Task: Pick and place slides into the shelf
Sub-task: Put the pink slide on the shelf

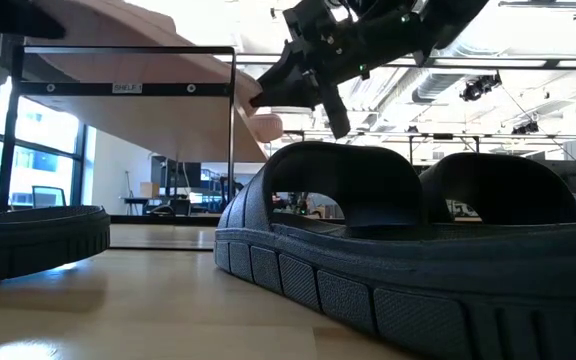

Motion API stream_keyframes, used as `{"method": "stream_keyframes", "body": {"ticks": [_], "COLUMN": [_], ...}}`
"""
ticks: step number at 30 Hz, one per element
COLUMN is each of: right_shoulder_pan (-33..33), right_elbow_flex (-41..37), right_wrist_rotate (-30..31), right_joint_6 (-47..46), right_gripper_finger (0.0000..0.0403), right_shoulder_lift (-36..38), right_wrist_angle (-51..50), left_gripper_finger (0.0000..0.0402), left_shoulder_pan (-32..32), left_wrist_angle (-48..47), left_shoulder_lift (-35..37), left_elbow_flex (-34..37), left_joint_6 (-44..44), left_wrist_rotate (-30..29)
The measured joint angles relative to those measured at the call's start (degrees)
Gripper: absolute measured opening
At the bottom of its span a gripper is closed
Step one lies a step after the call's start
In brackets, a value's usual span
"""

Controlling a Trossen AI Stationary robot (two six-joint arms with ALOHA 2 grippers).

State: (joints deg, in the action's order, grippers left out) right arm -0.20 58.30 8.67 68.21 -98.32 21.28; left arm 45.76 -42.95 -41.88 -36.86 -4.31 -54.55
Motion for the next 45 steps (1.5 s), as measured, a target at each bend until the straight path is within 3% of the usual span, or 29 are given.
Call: {"method": "stream_keyframes", "body": {"ticks": [6, 12, 21, 31, 39, 45], "right_shoulder_pan": [1.44, 1.81, 1.65, 0.25, 0.9, 3.31], "right_elbow_flex": [0.0, 0.0, 0.0, 0.0, 0.0, 0.0], "right_wrist_rotate": [5.05, 5.26, 5.31, 4.81, 5.35, 15.54], "right_joint_6": [1.26, -0.28, -0.74, -3.72, -3.62, -1.82], "right_gripper_finger": [0.0027, 0.0026, 0.0026, 0.0026, 0.0026, 0.0025], "right_shoulder_lift": [0.0, 0.0, 0.0, 0.0, 0.0, 0.64], "right_wrist_angle": [0.08, 0.06, 1.99, 2.35, 2.13, -0.22], "left_gripper_finger": [0.0071, 0.0075, 0.0128, 0.0209, 0.0223, 0.0208], "left_shoulder_pan": [-0.01, -0.01, -0.01, -0.01, -0.01, -0.01], "left_wrist_angle": [2.23, 0.95, -5.47, -4.19, -5.38, -14.53], "left_shoulder_lift": [-0.01, 0.06, -0.01, 0.02, 0.86, 1.83], "left_elbow_flex": [-0.26, -2.74, -2.99, -3.04, -6.25, -10.84], "left_joint_6": [0.36, 9.63, 19.03, 19.85, 24.75, 34.82], "left_wrist_rotate": [-0.03, 0.06, 2.72, 2.52, 4.77, 7.4]}}
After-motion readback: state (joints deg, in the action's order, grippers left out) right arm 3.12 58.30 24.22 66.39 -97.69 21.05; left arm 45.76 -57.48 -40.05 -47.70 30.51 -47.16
